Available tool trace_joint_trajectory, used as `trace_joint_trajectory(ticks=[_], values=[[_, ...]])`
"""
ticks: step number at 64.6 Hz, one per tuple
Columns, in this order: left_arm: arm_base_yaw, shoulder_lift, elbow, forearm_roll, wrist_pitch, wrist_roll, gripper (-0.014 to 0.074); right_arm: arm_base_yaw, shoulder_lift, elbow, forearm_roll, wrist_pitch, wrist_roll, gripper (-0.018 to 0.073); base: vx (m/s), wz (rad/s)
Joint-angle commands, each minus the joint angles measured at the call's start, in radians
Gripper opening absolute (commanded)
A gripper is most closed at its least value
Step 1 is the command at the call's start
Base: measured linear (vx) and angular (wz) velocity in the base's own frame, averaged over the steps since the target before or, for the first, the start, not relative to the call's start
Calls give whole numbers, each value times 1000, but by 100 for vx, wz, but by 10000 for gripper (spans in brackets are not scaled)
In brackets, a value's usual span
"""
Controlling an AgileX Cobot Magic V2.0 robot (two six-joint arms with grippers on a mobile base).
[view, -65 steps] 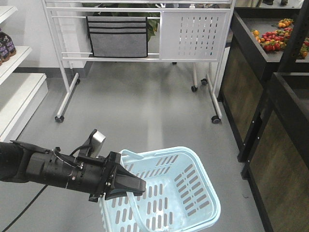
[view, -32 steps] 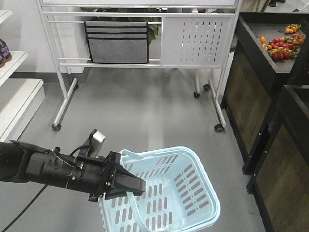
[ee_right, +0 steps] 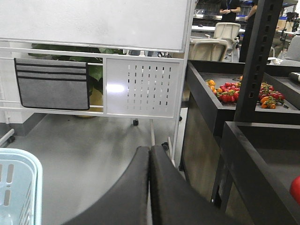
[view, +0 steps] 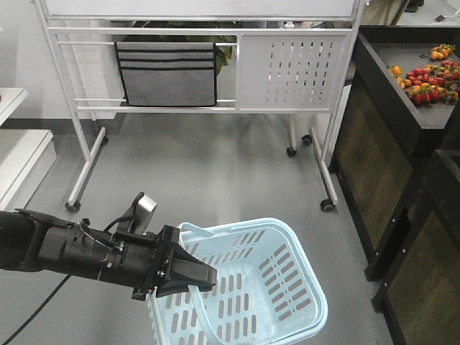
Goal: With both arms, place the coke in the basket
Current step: 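Drive the base across the store carrying the basket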
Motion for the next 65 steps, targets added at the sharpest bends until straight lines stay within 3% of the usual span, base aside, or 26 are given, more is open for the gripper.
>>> trace_joint_trajectory(ticks=[1,65], values=[[-7,-52,-15,-67,100,10,-6,-5,-12,8,-4,-78,-6,-10,21,-7],[-7,-52,-15,-67,99,10,-8,-5,-12,8,-4,-78,-6,-10,22,0]])
